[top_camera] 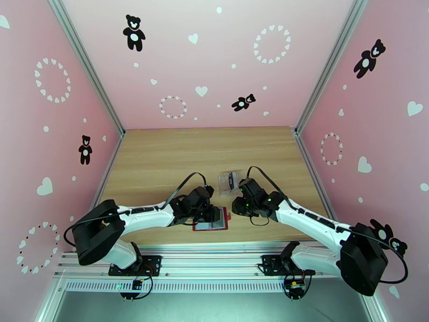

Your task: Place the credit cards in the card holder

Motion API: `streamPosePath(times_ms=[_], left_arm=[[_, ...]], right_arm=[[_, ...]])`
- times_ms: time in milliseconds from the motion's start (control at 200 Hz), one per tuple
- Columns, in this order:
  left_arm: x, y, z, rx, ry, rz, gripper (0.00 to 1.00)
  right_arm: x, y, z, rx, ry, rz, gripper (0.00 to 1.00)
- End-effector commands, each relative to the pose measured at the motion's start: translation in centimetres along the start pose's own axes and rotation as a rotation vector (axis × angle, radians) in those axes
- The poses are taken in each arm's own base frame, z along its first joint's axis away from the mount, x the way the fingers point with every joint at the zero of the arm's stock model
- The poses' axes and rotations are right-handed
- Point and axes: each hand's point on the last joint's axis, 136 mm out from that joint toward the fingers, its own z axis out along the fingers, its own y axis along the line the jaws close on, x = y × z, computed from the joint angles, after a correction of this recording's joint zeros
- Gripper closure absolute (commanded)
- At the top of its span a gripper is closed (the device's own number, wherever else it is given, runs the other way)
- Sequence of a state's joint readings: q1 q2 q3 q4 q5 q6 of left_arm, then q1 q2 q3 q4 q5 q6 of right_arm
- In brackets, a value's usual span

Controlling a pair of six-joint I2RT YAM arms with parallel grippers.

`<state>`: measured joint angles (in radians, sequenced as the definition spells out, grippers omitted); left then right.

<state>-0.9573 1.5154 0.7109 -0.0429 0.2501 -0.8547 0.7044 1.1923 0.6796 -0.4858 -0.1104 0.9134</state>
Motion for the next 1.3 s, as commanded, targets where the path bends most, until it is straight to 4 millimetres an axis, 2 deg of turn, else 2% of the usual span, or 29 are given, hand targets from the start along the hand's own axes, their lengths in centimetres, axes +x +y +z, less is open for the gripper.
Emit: streamPosePath(times_ms=[0,155,425,696,881,1046,1191,1296], left_arm=[[-0.8,-0.8,-1.6,0.002,-0.050,0.038,0.71],[-1.2,0.0,-3.7,-0.041,-0.103,0.049,0.71],[-2.6,1.0,-6.0,-0.058,-0.158,0.007,0.70],[-4.0,1.7,-9.3,-0.066,-0.219,-0.012,0.68],[-3.6,2.7,-9.0,-0.077,-0.209,-0.025,0.67],[-3.8,3.1,-9.0,-0.085,-0.212,-0.025,0.65],[-4.7,3.1,-8.0,-0.084,-0.189,-0.031,0.65],[-5.9,2.7,-7.1,-0.093,-0.170,-0.031,0.65]], right_arm=[[0.3,-0.3,-0.5,0.002,0.016,-0.021,0.71],[-1.0,0.0,-1.3,0.010,-0.009,-0.059,0.69],[-4.2,-0.4,-2.7,0.088,-0.070,-0.127,0.65],[-6.4,1.0,-3.0,0.096,-0.076,-0.173,0.63],[-7.1,0.9,-2.5,0.125,-0.063,-0.194,0.60],[-8.4,0.7,-3.1,0.163,-0.044,-0.218,0.54],[-10.3,0.6,-3.5,0.186,-0.033,-0.229,0.46],[-11.1,0.6,-3.0,0.195,-0.005,-0.241,0.42]])
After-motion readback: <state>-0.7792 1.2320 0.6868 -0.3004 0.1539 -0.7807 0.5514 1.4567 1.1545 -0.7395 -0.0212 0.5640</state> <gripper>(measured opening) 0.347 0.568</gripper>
